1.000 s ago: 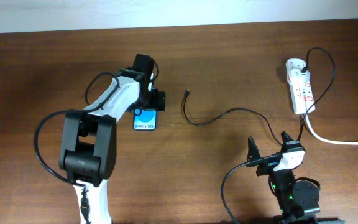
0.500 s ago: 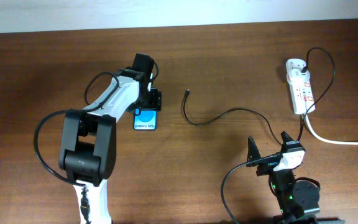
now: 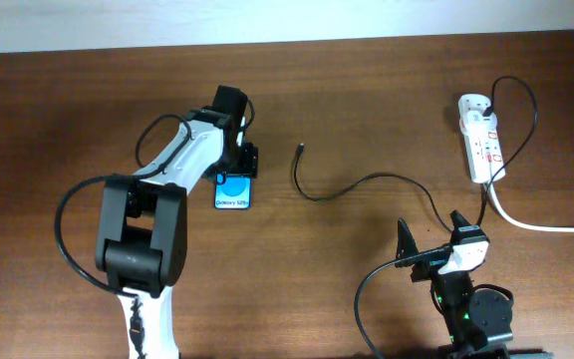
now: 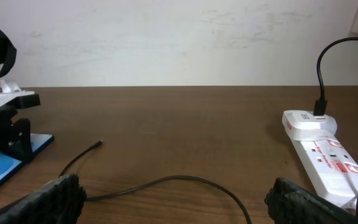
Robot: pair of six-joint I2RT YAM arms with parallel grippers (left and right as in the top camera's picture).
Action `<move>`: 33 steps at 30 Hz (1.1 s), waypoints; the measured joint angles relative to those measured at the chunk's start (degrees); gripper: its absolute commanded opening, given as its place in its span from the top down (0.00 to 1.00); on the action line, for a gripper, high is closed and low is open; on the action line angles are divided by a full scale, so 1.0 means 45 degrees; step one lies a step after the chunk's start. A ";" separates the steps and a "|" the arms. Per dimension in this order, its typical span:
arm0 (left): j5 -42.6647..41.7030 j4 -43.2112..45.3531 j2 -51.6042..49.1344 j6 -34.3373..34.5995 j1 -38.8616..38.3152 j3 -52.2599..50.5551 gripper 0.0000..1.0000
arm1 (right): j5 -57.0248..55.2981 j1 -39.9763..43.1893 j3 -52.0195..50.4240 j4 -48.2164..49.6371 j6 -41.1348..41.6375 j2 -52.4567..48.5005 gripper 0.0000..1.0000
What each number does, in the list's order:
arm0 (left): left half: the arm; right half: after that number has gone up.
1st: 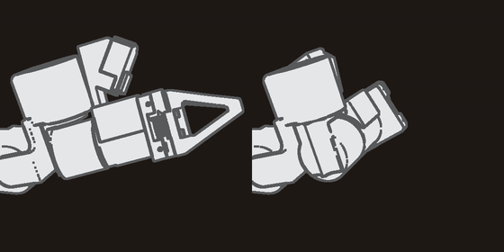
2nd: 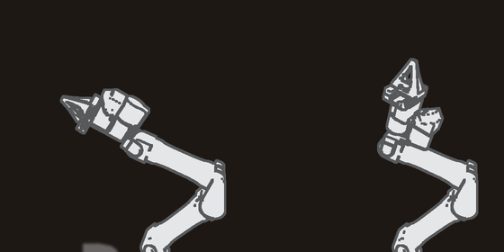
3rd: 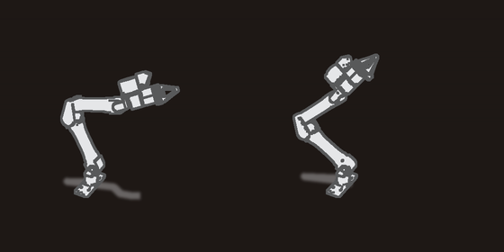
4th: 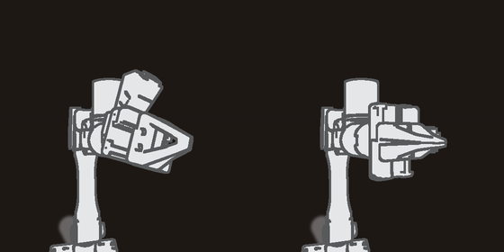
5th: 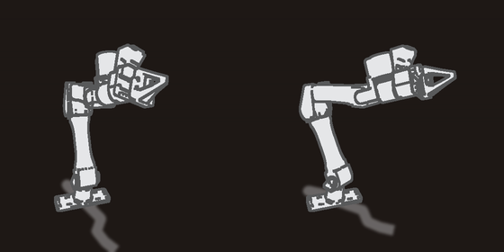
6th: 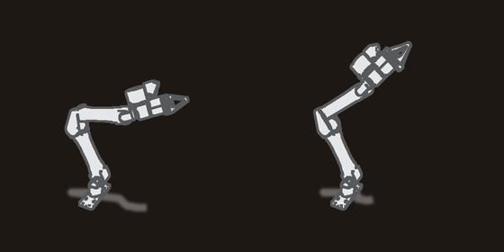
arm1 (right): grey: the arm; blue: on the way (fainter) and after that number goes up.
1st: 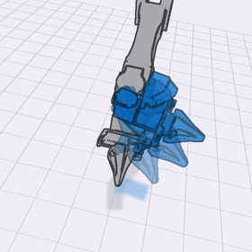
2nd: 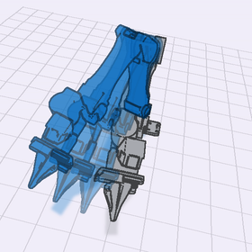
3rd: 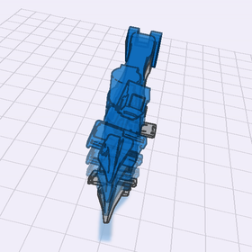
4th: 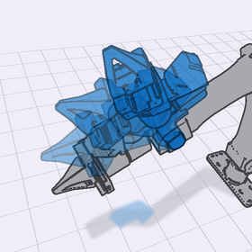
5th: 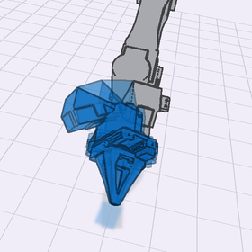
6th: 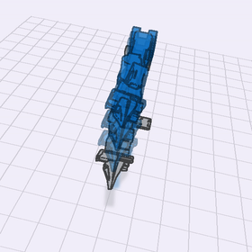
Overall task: Plug charger to phone and switch on socket
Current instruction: 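Lower the left gripper and close on the phone's top edge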
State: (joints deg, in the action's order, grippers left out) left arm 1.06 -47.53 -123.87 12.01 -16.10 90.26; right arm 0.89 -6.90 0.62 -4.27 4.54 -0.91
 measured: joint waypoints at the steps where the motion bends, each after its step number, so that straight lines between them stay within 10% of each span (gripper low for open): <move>1: 0.0000 -0.0180 -0.0053 0.0000 0.0000 0.0112 0.40 | 0.0000 0.0000 0.0000 0.0000 -0.0005 0.0000 0.02; 23: -0.0087 -0.3920 -0.0452 0.0000 0.0000 0.3823 0.42 | 0.0000 0.0000 0.0000 0.0000 -0.0005 0.0000 0.02; 33: -0.0092 -0.5353 -0.0461 0.0000 0.0000 0.5673 0.64 | 0.0000 0.0000 0.0000 0.0000 0.0000 0.0000 0.02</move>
State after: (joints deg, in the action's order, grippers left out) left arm 0.64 -71.61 -125.95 12.01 -16.10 115.79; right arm 0.89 -6.90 0.62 -4.27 4.54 -0.91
